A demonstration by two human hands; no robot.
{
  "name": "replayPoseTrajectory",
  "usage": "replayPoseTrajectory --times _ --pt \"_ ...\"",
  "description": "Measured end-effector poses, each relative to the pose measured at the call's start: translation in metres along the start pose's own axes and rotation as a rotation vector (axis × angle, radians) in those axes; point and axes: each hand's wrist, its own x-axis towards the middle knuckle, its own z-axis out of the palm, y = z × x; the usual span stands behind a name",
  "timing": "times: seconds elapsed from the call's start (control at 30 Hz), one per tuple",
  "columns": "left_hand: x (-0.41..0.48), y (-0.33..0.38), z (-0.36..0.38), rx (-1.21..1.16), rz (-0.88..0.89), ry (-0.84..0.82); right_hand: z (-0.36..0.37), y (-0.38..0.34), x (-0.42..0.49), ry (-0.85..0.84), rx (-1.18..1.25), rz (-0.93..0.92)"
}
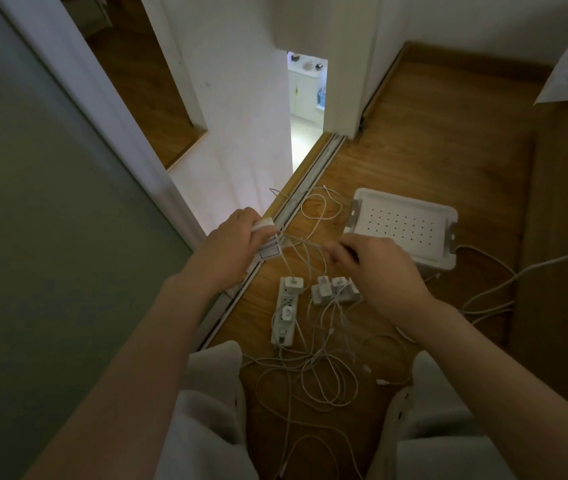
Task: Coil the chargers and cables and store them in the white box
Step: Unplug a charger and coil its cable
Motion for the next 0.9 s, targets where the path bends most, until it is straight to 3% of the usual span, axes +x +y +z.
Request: replayPoseTrajectory --times 0.2,0.33,0.53,0.67,0.9 --pt "0.005 0.010 0.013 -0.048 -0.103 0.157 0.017 -0.026 -0.020 -0.040 0.103 -0.135" --pt "0.007 0.021 0.022 -0.317 -0.145 0.208 0.027 -0.034 -0.024 -0.033 0.187 -0.209" --pt "0.021 0.034 0.016 -0.979 -0.516 0.091 0.047 -0.036 -0.033 -0.259 0.130 -0.232" --pt "0.010 0.042 0.008 -1.578 -0.486 -0.085 0.052 -0.021 -0.024 -0.244 0.082 -0.206" --pt "0.004 0.038 0.005 -1.631 -0.486 -0.152 0.048 0.000 -0.009 -0.222 0.006 -0.175"
